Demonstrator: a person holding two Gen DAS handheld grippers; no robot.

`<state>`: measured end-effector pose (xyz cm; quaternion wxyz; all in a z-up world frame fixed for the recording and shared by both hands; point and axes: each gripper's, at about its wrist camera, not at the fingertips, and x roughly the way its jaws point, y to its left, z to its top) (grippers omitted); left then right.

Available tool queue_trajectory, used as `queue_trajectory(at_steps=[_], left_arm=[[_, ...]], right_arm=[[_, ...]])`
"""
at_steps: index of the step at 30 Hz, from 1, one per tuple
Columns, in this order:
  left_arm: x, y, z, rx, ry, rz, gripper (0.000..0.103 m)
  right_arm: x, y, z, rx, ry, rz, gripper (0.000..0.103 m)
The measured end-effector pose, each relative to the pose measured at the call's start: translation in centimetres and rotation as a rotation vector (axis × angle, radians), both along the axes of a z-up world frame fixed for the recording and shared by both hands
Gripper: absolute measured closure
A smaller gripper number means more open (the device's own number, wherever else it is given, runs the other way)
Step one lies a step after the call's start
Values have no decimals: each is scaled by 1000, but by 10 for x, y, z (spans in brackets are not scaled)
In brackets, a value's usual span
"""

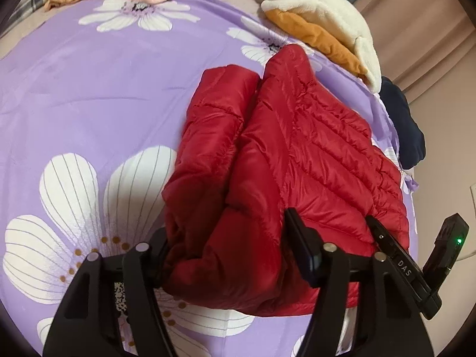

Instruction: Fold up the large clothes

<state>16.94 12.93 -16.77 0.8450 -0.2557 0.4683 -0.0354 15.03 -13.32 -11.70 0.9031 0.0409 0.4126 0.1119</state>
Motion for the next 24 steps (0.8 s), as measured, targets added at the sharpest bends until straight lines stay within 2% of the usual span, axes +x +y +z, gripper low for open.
queue_trajectory(at_steps=[10,24], left_arm=[[-11,-13,25,91,-69,-17,58],[-25,-47,68,203,-210,-95,61]], right_arm=[[1,0,-2,1,2,-7,58],[2,-1,-2,13,17,-16,58]])
